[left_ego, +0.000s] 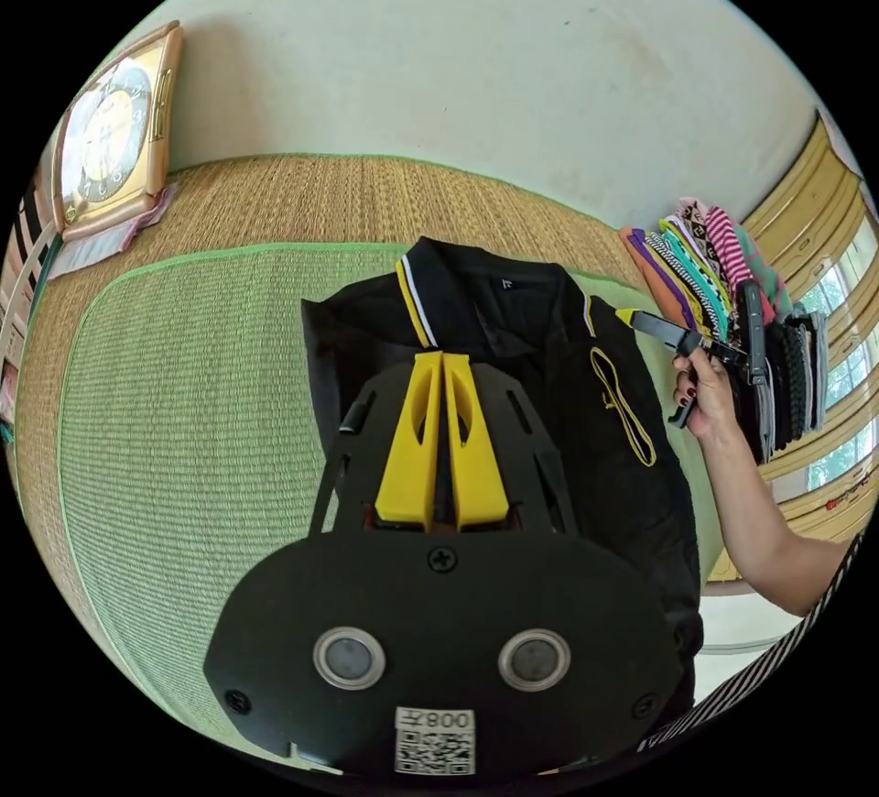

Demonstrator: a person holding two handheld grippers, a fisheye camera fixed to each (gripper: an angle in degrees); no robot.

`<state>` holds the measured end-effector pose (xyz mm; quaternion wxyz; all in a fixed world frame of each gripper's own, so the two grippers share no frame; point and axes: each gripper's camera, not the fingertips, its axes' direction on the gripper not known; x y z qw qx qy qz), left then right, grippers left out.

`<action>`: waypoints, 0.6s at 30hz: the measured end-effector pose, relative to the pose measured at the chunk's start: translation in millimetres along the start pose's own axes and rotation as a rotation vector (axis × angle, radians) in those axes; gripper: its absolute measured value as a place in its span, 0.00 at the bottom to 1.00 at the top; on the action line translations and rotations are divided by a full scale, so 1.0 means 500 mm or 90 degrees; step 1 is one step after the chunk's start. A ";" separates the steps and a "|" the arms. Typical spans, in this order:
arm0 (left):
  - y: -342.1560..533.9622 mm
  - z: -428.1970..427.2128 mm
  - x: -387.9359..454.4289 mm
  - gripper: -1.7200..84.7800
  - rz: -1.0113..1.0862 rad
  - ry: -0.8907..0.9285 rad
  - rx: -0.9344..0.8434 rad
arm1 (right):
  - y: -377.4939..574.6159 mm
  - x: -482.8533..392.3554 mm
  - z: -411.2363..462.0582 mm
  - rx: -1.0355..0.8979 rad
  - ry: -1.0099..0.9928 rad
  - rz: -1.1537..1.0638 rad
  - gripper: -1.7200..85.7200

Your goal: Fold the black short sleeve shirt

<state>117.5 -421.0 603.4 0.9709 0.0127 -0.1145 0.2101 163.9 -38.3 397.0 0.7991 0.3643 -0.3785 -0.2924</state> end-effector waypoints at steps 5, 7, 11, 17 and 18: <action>-0.025 0.073 -0.031 0.02 -0.009 -0.057 -0.058 | -0.071 0.008 0.050 -0.049 0.004 0.013 0.02; -0.017 0.076 -0.044 0.02 -0.018 -0.031 -0.050 | -0.076 0.023 0.039 -0.046 -0.034 0.037 0.02; 0.006 0.065 -0.055 0.02 -0.041 -0.028 -0.035 | -0.052 0.001 -0.016 -0.025 -0.024 0.037 0.02; 0.081 0.052 -0.068 0.02 -0.019 -0.044 -0.031 | 0.101 -0.070 -0.153 -0.001 0.005 -0.033 0.02; 0.086 0.066 -0.079 0.02 -0.016 -0.042 -0.037 | 0.118 -0.073 -0.143 -0.025 0.044 -0.031 0.02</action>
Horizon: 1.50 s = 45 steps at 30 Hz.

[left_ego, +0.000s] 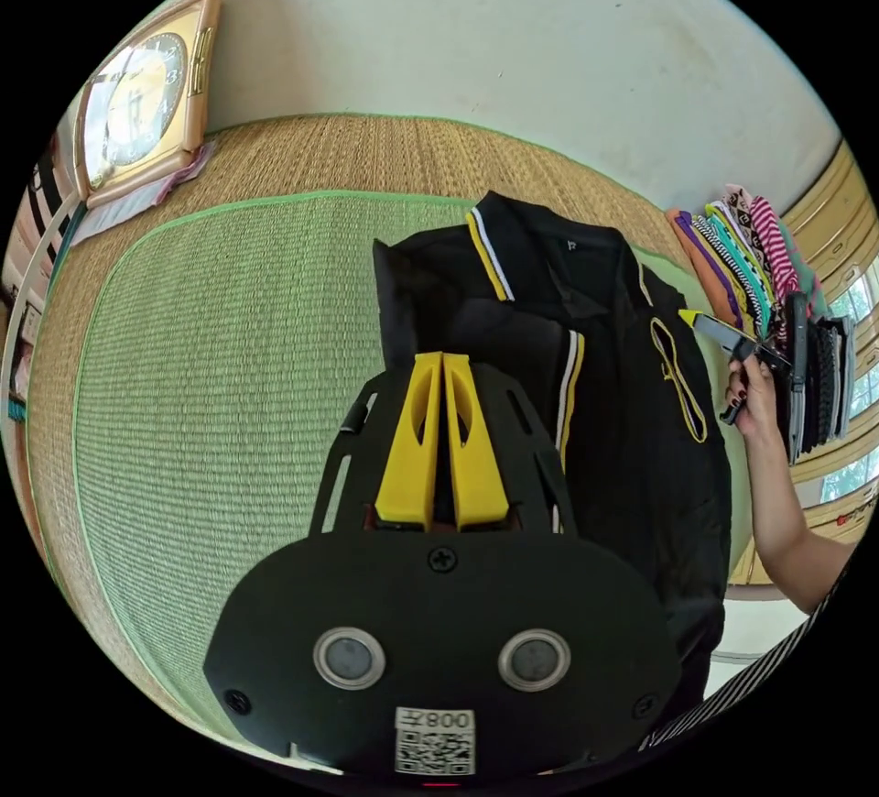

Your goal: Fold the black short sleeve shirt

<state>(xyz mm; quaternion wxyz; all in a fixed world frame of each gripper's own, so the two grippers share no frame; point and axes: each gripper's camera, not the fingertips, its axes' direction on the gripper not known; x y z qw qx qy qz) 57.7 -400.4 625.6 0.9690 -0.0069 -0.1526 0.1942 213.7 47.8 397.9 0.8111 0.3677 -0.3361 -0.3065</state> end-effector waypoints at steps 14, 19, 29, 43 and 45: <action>0.066 -0.037 -0.083 0.02 -0.043 0.082 -0.018 | 0.056 0.029 -0.202 -0.030 0.015 0.026 0.02; 0.286 -0.093 -0.162 0.04 -0.073 0.172 -0.087 | 0.310 0.045 -0.360 -0.097 -0.035 0.064 0.03; 0.674 -0.160 -0.334 0.12 -0.308 0.330 -0.165 | 0.785 0.074 -0.641 -0.171 -0.186 0.324 0.11; 0.846 -0.006 -0.439 0.18 -0.399 0.585 -0.142 | 1.003 0.090 -0.751 -0.133 -0.391 0.484 0.15; 0.858 0.032 -0.446 0.17 -0.411 0.643 -0.121 | 1.007 0.087 -0.761 -0.132 -0.424 0.488 0.13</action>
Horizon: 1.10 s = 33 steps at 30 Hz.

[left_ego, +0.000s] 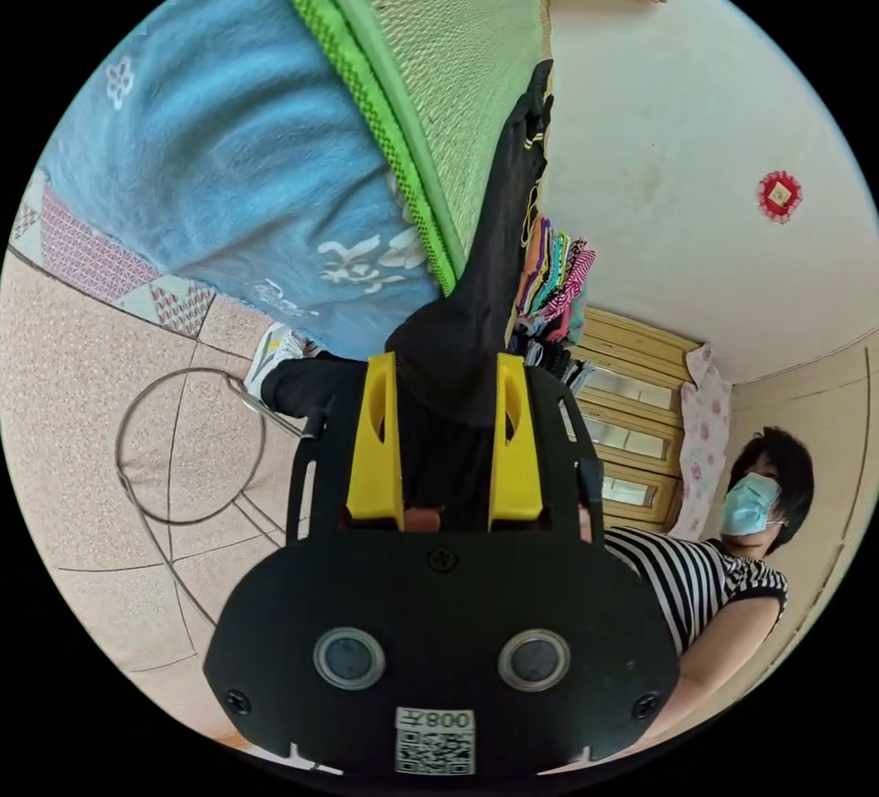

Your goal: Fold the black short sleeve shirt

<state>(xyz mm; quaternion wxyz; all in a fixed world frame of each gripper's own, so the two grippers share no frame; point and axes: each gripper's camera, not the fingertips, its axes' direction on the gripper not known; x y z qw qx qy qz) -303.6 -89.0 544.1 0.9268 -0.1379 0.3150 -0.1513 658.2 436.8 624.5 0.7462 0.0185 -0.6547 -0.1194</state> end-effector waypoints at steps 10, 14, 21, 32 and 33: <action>0.005 -0.036 0.027 0.04 0.074 0.050 0.018 | 0.068 -0.113 -0.109 -0.003 -0.059 -0.060 0.03; -0.003 -0.077 0.090 0.03 0.157 0.053 0.020 | 0.098 -0.185 -0.176 0.019 -0.077 -0.097 0.03; -0.003 -0.094 -0.023 0.09 0.084 0.067 0.071 | 0.120 -0.246 -0.202 0.021 -0.072 -0.090 0.03; -0.019 0.010 -0.224 0.18 -0.004 0.053 0.015 | 0.158 -0.307 -0.173 0.004 -0.044 -0.057 0.03; -0.024 0.020 -0.236 0.18 -0.004 0.072 0.019 | 0.163 -0.314 -0.169 0.000 -0.039 -0.055 0.03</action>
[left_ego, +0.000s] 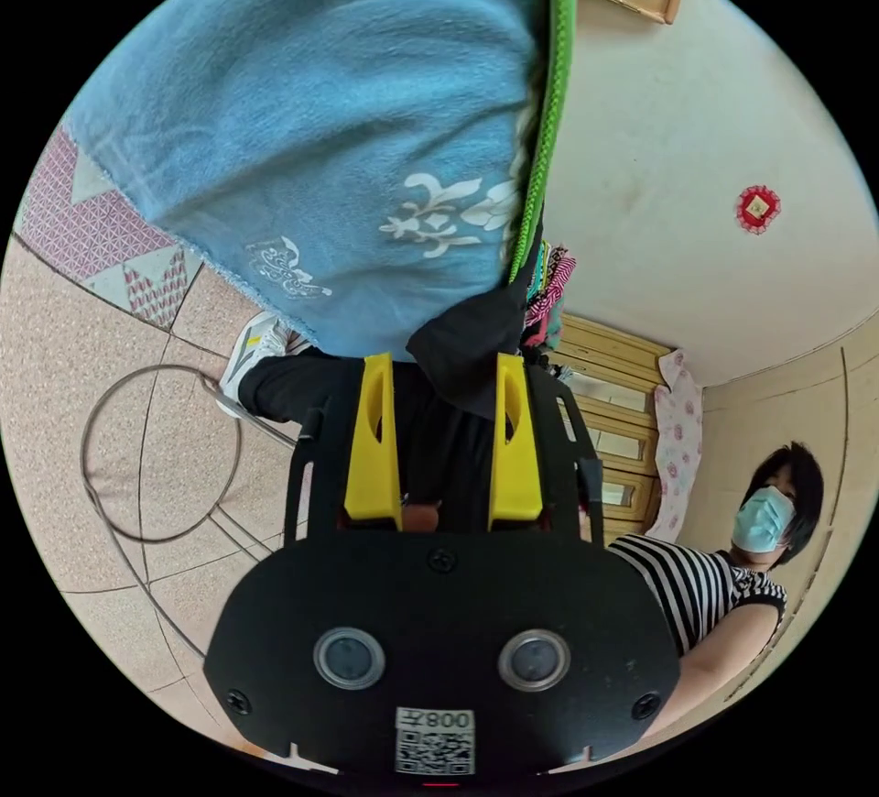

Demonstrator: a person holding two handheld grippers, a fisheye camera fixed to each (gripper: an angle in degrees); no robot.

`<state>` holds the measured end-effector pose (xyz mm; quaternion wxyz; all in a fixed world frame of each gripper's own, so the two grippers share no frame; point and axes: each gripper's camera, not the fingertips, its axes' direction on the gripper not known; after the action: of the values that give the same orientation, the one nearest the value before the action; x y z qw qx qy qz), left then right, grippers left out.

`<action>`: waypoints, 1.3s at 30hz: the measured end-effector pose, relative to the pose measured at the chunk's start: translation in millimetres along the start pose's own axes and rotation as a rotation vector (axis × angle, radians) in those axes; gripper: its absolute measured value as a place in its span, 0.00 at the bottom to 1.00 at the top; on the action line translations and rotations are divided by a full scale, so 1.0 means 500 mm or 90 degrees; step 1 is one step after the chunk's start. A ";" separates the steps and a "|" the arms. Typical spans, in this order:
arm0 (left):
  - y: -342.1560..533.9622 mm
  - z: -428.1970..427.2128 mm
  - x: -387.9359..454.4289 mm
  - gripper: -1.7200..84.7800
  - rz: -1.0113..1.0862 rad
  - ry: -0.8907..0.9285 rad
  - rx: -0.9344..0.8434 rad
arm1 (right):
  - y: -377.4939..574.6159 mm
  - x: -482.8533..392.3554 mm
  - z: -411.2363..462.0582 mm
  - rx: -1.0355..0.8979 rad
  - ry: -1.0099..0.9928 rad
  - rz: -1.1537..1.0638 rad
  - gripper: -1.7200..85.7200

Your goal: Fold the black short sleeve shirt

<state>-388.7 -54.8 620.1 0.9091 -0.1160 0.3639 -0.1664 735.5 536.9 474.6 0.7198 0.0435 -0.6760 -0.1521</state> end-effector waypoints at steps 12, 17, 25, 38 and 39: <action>0.041 -0.054 -0.056 0.06 0.024 0.086 0.060 | 0.034 -0.060 0.047 -0.002 0.008 0.011 0.03; 0.036 -0.053 -0.067 0.13 0.024 0.036 0.046 | 0.049 -0.084 0.060 0.002 0.000 0.013 0.03; 0.021 0.017 -0.094 0.07 0.059 0.151 0.008 | 0.071 -0.125 0.082 0.000 0.005 0.014 0.03; 0.133 -0.117 0.054 0.02 0.181 0.168 0.039 | 0.141 -0.220 0.068 0.005 -0.066 -0.053 0.03; 0.138 -0.123 0.081 0.02 0.202 0.169 0.032 | 0.152 -0.236 0.058 0.008 -0.076 -0.067 0.03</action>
<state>-389.1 -12.5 528.3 0.8704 -0.0114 0.4903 -0.0438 714.5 646.1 384.1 0.6690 0.0741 -0.7154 -0.1877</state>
